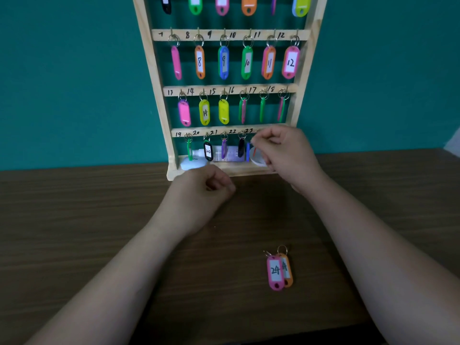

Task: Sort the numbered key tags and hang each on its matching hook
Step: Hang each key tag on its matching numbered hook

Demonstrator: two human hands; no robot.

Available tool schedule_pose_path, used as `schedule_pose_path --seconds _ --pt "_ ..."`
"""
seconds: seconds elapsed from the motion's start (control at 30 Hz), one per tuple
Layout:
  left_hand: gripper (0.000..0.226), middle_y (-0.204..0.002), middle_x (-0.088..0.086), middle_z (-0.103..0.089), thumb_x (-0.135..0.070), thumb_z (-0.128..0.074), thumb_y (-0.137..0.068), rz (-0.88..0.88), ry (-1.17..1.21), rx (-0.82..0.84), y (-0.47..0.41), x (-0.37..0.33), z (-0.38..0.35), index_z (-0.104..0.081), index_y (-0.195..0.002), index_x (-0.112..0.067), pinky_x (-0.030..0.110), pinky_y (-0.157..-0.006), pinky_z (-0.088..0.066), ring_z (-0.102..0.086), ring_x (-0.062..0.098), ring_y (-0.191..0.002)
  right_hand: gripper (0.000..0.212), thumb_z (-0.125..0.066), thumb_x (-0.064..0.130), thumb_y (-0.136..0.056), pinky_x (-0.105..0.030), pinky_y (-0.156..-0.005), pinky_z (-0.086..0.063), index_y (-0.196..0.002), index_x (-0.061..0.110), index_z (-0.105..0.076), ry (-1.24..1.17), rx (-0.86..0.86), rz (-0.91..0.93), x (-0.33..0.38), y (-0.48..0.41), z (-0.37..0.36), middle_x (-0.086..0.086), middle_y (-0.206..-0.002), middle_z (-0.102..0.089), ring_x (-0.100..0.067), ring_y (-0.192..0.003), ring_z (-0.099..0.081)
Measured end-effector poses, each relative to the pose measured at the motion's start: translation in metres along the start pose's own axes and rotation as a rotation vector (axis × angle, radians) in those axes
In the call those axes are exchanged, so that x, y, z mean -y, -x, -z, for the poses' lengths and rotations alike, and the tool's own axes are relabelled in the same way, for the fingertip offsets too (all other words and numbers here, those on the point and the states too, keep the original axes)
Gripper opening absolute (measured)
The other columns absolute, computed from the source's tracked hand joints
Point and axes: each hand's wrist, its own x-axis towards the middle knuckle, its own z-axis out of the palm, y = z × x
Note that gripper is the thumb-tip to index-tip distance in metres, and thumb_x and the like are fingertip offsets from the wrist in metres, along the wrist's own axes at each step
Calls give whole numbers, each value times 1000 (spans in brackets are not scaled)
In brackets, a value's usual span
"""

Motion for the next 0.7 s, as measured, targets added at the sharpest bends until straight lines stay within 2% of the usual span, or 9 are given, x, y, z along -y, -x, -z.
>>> schedule_pose_path --seconds 0.1,0.23,0.3,0.37,0.47,0.63,0.7 --pt "3 -89 -14 -70 -39 -76 -93 -19 -37 81 4 -2 -7 -75 -92 -36 3 -69 -41 -59 -10 -90 12 -72 19 -99 -15 -54 -44 -91 24 -79 27 -129 -7 -8 -7 3 20 -61 -68 5 -53 -58" --pt "3 -88 -17 -72 -39 -77 -92 -54 -51 134 7 -5 -15 -76 -92 -36 7 -69 -43 -61 -7 -89 10 -73 19 -96 -25 -65 -53 -90 19 -81 75 -242 -15 -15 -12 1 13 -72 -74 -1 -65 -67" --pt "3 -88 -18 -72 -39 -76 -93 -78 -61 163 8 -7 -18 -76 -93 -36 11 -73 -45 -62 -6 -90 11 -73 21 -97 -24 -68 -55 -89 23 -80 115 -258 -7 -17 -12 0 13 -78 -76 -3 -73 -70" --pt "3 -90 -18 -72 -40 -76 -93 -97 -66 197 10 -8 -20 -76 -94 -37 15 -76 -48 -63 -6 -90 13 -73 21 -95 -13 -65 -48 -86 28 -78 143 -281 15 -18 -12 0 15 -79 -75 2 -74 -68" --pt "5 -93 -18 -72 -42 -75 -93 -104 -86 243 12 -9 -20 -76 -96 -38 16 -78 -50 -63 -6 -92 11 -72 18 -94 -7 -64 -44 -87 23 -78 148 -297 25 -19 -14 -2 13 -80 -74 3 -74 -66" --pt "7 -97 -19 -71 -45 -73 -94 -112 -110 328 13 -10 -23 -75 -100 -41 14 -76 -47 -61 -8 -94 11 -73 18 -94 -19 -65 -49 -86 14 -79 140 -308 23 -14 -15 -4 1 -79 -75 -9 -75 -69" --pt "9 -97 -19 -71 -45 -73 -94 -116 -120 338 13 -9 -23 -75 -101 -40 14 -76 -48 -61 -8 -95 11 -73 18 -95 -16 -65 -49 -86 16 -78 150 -295 53 -13 -14 -5 3 -79 -75 -7 -74 -69"
